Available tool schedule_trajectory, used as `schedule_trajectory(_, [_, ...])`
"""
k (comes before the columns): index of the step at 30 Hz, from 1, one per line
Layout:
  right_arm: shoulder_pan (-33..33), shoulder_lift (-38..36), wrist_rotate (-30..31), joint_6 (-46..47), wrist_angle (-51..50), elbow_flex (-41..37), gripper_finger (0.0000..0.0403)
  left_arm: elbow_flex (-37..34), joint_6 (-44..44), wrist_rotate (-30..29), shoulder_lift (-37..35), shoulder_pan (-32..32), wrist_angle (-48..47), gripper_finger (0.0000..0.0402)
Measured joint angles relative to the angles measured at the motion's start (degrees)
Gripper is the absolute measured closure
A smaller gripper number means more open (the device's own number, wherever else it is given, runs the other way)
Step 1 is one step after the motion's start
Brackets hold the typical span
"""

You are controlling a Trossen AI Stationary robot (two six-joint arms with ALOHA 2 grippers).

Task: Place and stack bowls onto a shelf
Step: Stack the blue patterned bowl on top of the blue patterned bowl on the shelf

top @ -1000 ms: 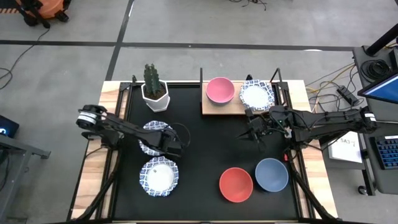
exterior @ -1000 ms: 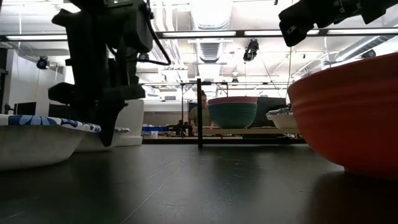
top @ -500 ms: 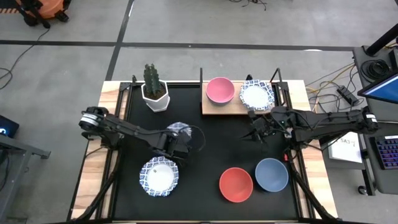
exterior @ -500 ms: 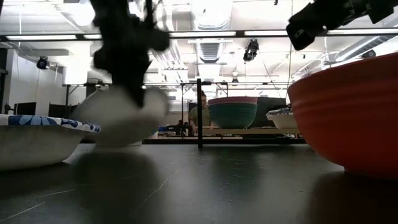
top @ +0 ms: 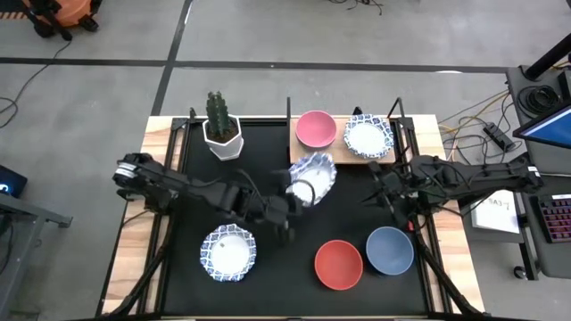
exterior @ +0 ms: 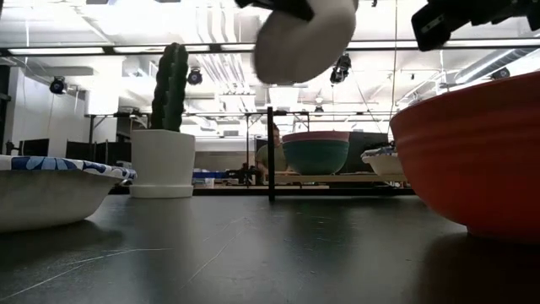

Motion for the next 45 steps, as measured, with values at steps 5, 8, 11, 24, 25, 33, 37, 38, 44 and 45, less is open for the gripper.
schedule_trajectory(5, [2.9,-0.7,-0.5,-3.4,1.8,-0.1,0.0394,0.0,5.0,0.0,0.5,5.3,7.2,0.04])
schedule_trajectory(8, [5.0,-0.7,-3.2,-7.6,7.4,-0.1,0.0394,-0.1,5.2,0.0,1.7,8.5,10.5,0.04])
schedule_trajectory(11, [7.0,-0.8,-4.2,-10.1,9.9,-0.1,0.0394,-0.2,5.5,1.7,3.8,11.2,14.9,0.04])
schedule_trajectory(24, [9.9,-1.4,-4.2,-9.0,15.4,0.1,0.0394,9.5,10.2,8.7,16.9,17.5,25.2,0.04])
schedule_trajectory(25, [9.9,-1.5,-4.2,-9.0,15.4,0.1,0.0394,11.2,10.5,8.8,18.5,17.9,25.2,0.04])
schedule_trajectory(33, [9.9,-2.2,-4.2,-9.0,14.5,0.1,0.0394,27.7,8.4,8.6,31.3,22.5,22.9,0.04])
schedule_trajectory(37, [9.9,-2.2,-4.2,-9.0,13.0,0.1,0.0394,35.1,8.6,8.6,36.8,23.7,20.7,0.04])
schedule_trajectory(38, [9.9,-2.2,-4.2,-8.8,12.6,0.1,0.0394,36.7,8.6,8.7,38.0,24.0,20.4,0.04])
schedule_trajectory(44, [9.8,-2.2,-4.2,-8.3,11.5,-0.2,0.0394,42.2,8.4,9.8,42.6,24.5,19.6,0.04])
schedule_trajectory(45, [9.8,-2.2,-4.2,-8.2,11.5,-0.3,0.0394,42.9,8.4,10.3,43.2,24.4,19.6,0.04])
